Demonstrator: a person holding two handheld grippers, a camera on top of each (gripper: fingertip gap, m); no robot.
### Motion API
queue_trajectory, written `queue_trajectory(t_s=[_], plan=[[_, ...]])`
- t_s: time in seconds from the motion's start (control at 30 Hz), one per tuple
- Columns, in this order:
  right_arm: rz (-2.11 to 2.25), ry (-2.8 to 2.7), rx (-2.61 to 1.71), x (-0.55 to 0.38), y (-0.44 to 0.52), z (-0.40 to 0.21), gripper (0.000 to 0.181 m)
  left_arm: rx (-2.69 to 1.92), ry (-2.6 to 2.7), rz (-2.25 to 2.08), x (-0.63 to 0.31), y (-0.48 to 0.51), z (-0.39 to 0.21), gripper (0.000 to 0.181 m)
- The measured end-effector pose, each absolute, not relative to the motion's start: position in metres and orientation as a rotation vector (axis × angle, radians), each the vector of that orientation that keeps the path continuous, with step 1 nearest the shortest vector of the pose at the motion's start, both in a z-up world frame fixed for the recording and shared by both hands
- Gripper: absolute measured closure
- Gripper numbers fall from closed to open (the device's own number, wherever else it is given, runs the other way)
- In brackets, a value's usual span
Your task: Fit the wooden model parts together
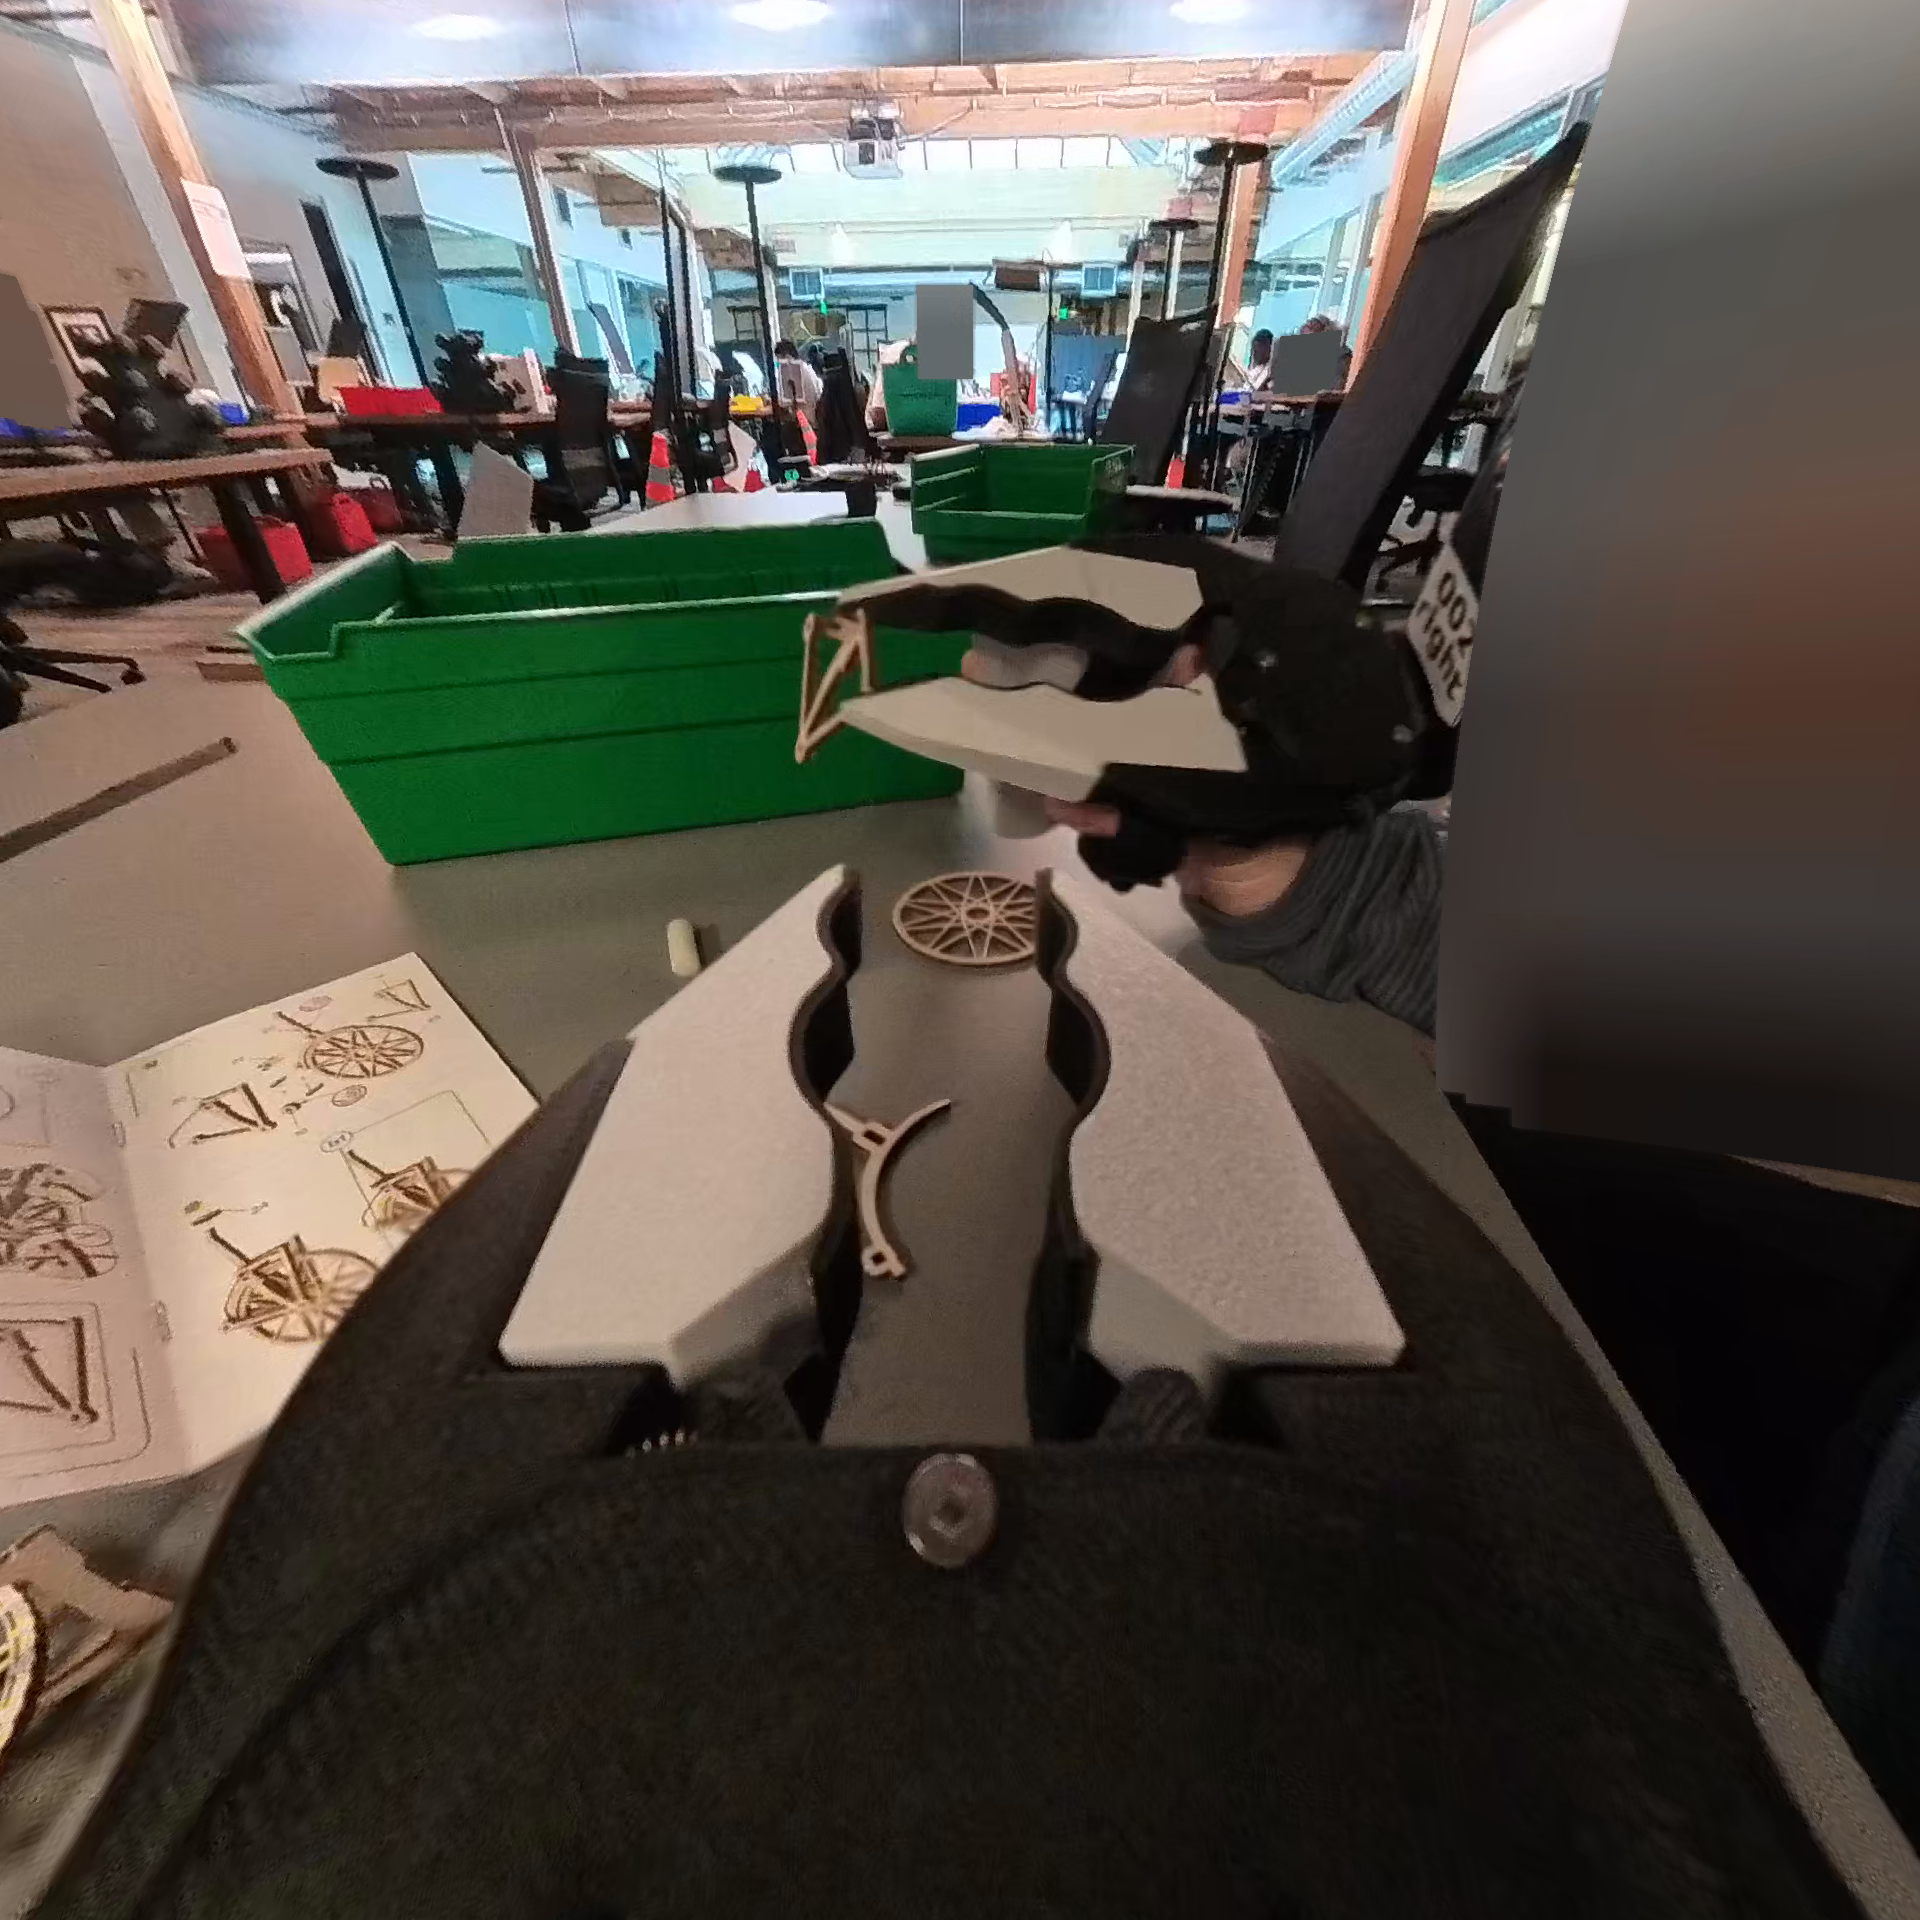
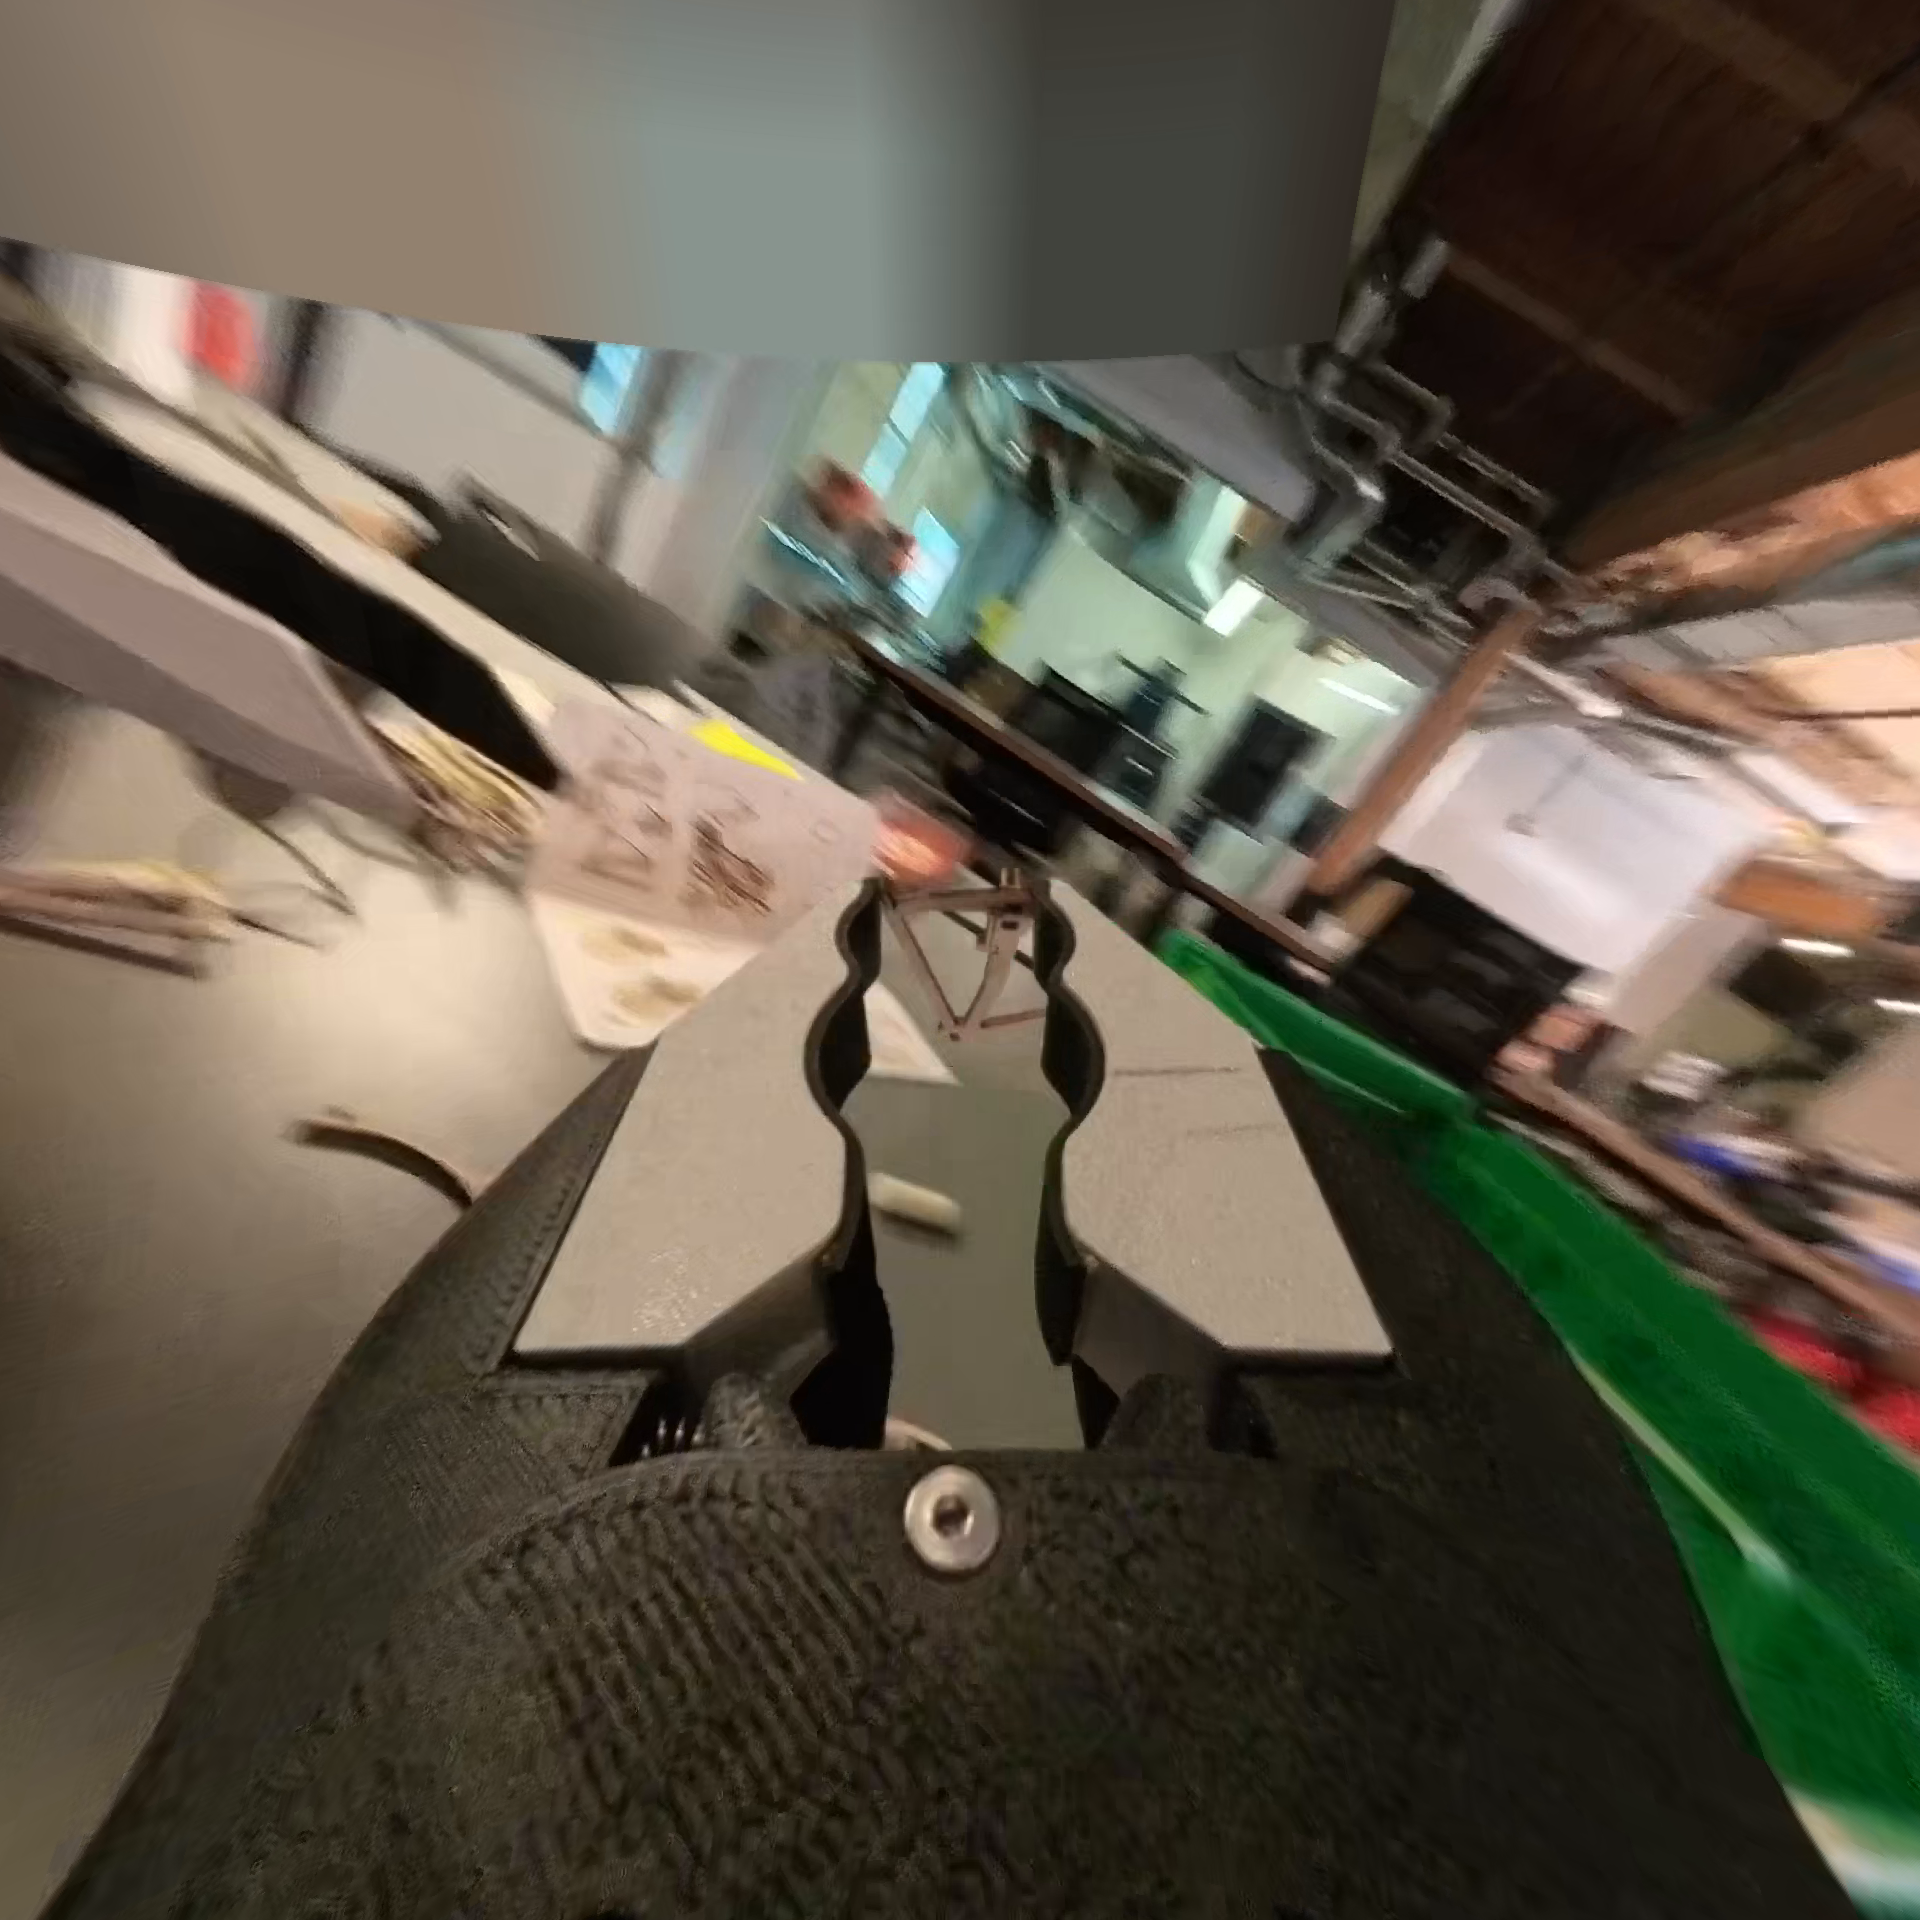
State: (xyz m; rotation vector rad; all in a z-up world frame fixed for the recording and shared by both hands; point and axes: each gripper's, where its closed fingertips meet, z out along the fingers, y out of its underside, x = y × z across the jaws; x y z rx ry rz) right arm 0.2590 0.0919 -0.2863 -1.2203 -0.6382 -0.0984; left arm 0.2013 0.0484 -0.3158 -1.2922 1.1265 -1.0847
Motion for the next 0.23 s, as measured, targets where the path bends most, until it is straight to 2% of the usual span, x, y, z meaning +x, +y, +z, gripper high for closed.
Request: queue_trajectory(t_s=[0.23], plan=[[0.842,-0.625,-1.051,0.236,0.047,-0.261,0.155,-1.088,1.087,-1.140,0.188,0.044,-0.270,0.133]])
